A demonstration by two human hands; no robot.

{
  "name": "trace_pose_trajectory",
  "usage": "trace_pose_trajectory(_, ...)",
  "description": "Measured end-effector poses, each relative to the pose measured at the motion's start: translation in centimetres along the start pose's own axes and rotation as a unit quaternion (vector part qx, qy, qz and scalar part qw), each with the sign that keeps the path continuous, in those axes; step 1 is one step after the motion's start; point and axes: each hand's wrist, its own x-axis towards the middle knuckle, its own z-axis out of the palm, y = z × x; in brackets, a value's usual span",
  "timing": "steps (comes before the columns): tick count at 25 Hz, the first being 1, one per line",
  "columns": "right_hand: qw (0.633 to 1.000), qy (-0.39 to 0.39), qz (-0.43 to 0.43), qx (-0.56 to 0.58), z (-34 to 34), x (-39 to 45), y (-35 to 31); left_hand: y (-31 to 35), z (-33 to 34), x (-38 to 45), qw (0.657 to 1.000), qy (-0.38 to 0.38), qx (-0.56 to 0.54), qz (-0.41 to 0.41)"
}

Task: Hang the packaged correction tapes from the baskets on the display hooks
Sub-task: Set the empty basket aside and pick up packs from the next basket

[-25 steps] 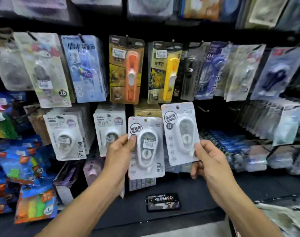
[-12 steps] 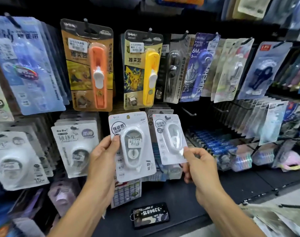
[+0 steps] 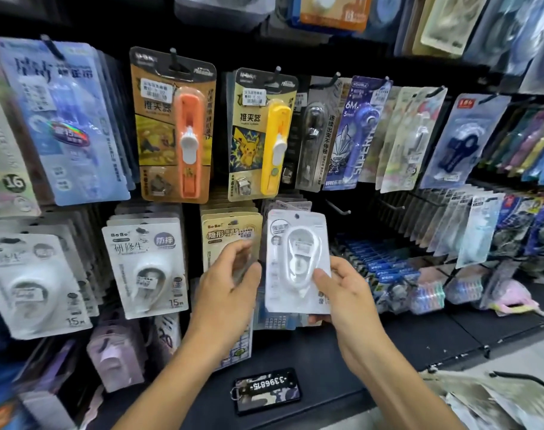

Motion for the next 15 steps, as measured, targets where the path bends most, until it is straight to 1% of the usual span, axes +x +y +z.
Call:
trace_pose_trajectory(3, 0.998, 0.023, 0.012, -0.052, -0.9, 0.5, -0.4, -0.3, -0.3, -0.2, 0.994, -0.018, 0.103, 0.041)
trace_pose_trajectory(5, 0.997, 0.030, 0.025, -0.064, -1.1, 0.4, -0.7, -0.6, -0.4, -0.2, 0.990, -0.018, 0.129, 0.061)
trace_pose_trajectory(9, 0.995, 0.077, 0.007, -0.056, -1.9, 0.7, -0.7, -1.3, -1.0, -0.2, 0.985, -0.029, 0.160, 0.050)
trace_pose_trajectory(11, 0.993, 0.082, 0.036, -0.072, -1.7, 1.7, -0.3, -1.6, -1.2, -0.2, 0.986, -0.026, 0.160, 0.047)
trace_pose_trajectory(13, 0.991, 0.087, 0.094, -0.046, -1.7, 2.5, 0.2, -1.9, -1.0, -0.6, 0.986, -0.015, 0.158, 0.051)
trace_pose_trajectory(15, 0.988, 0.087, 0.113, -0.050, -2.6, 1.9, 1.6, -2.1, -0.5, -1.4, 0.982, -0.028, 0.181, 0.053)
